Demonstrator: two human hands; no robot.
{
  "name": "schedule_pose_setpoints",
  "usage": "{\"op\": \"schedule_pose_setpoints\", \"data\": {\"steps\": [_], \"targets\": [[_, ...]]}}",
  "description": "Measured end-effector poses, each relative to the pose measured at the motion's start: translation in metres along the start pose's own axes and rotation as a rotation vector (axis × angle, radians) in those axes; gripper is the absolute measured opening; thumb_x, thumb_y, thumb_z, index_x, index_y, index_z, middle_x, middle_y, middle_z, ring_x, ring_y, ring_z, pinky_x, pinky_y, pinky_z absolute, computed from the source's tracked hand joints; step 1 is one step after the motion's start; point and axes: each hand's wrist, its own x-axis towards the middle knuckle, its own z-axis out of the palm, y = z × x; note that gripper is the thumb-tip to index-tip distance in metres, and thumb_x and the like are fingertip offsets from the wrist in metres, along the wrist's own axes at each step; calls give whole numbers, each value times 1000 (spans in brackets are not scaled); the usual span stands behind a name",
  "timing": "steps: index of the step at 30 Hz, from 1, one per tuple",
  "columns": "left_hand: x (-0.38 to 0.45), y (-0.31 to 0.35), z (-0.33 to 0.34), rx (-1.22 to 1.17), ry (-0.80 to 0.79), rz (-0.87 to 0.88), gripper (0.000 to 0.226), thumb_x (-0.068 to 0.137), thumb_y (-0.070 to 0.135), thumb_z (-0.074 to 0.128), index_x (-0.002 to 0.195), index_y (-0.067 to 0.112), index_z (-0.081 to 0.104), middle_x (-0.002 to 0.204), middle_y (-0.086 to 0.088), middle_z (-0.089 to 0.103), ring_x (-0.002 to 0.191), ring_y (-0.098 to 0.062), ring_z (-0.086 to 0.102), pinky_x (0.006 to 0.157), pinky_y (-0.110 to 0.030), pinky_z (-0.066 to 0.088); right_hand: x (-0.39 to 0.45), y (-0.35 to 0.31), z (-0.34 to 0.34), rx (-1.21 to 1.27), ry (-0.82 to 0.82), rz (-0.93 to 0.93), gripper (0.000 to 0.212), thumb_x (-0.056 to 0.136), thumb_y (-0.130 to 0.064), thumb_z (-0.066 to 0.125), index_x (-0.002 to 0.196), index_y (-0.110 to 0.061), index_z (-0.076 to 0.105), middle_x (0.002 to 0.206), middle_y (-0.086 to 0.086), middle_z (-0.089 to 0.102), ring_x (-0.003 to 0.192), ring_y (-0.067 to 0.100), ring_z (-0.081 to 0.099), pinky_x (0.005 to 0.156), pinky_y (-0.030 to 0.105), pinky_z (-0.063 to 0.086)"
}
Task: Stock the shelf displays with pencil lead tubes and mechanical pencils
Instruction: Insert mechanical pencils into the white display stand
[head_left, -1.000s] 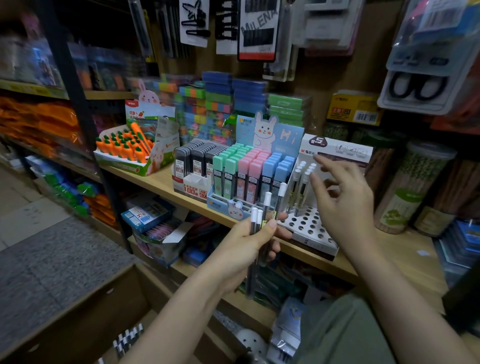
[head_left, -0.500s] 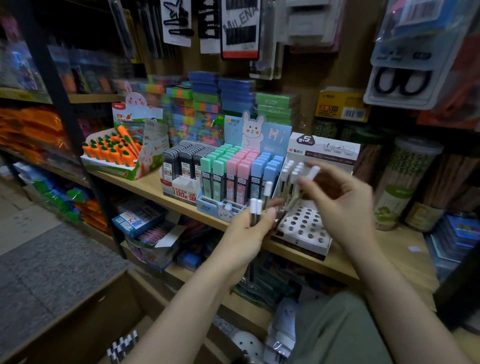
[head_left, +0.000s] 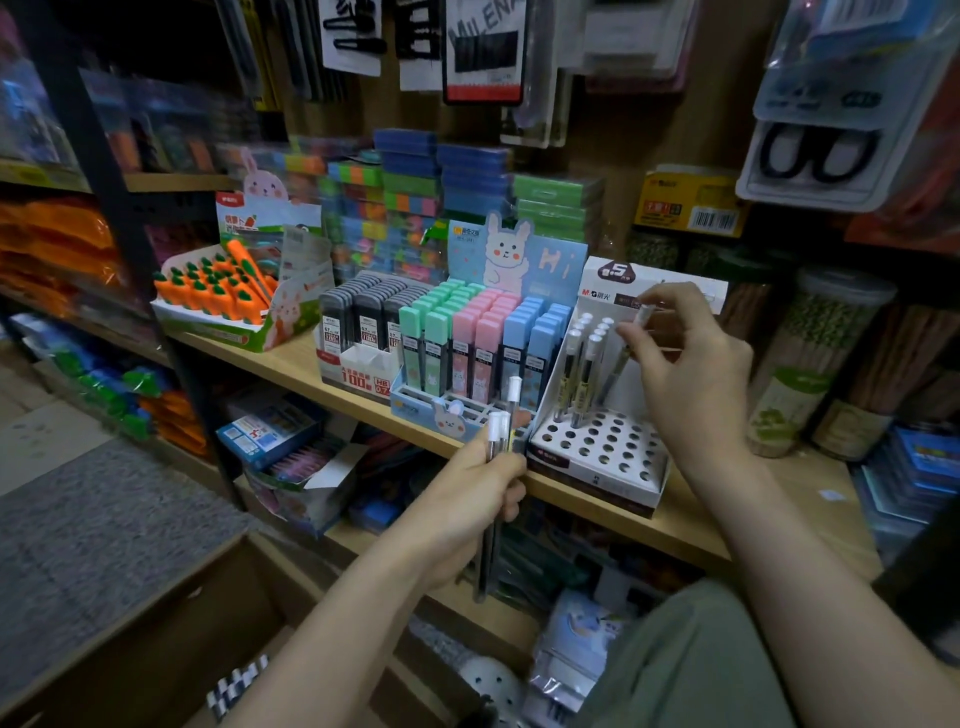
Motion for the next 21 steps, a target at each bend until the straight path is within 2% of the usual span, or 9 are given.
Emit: {"op": "schedule_pose_setpoints", "data": {"steps": [3,7,9,11,13,16,19,21], "targets": [[-3,1,0,39,14,-35,12,97,7,45,102,10,55,76,-1,44,70,-13,40,68,-29,36,0,1,-3,-12,15,-11,20,87,-26,71,101,-25,58,74,-21,58,71,4,63,68,33,57],[-8,0,-1,102,6,-14,22,98,2,42,105,8,63,83,2,54,79,-15,45,69,-23,41,-2,6,-5,-26,20,38,20,87,-25,71,102,-26,57,78,-10,62,72,12,65,68,40,58],[-11,1,-1,123,-60,23,24,102,8,44,110,8,66,75,7,61,73,-10,51,67,-19,45,-2,6,-5,-42,19,58,20,87,-25,71,102,-27,58,77,-14,60,73,9,64,68,36,58],[-13,3,0,85,-105,44,24,102,13,44,114,12,65,77,2,65,69,-8,54,66,-19,47,1,4,-4,-57,4,60,19,88,-26,70,104,-27,60,81,-16,61,76,7,64,70,31,56],[-12,3,0,69,-97,52,25,102,16,45,109,17,69,81,-4,65,69,-9,55,66,-20,48,4,3,-3,-75,-7,54,17,90,-25,68,105,-25,62,86,-13,62,79,7,63,75,29,54],[-9,4,-3,103,-94,79,27,102,22,46,110,22,72,72,3,62,66,-7,55,59,-17,45,7,2,-2,-98,-17,58,15,91,-23,67,106,-21,64,89,-5,69,82,9,64,76,28,53],[-9,4,-1,146,-82,107,30,101,26,48,99,40,75,88,-6,71,74,-14,57,66,-24,44,11,0,-1,-124,-24,50,13,90,-20,68,103,-17,66,91,3,73,77,7,60,70,10,40],[-9,3,1,133,-69,115,33,101,25,49,93,44,75,104,-12,72,78,-17,60,71,-27,47,14,-3,0,-144,-36,48,12,90,-19,68,101,-16,66,88,4,73,74,6,56,65,2,33]]}}
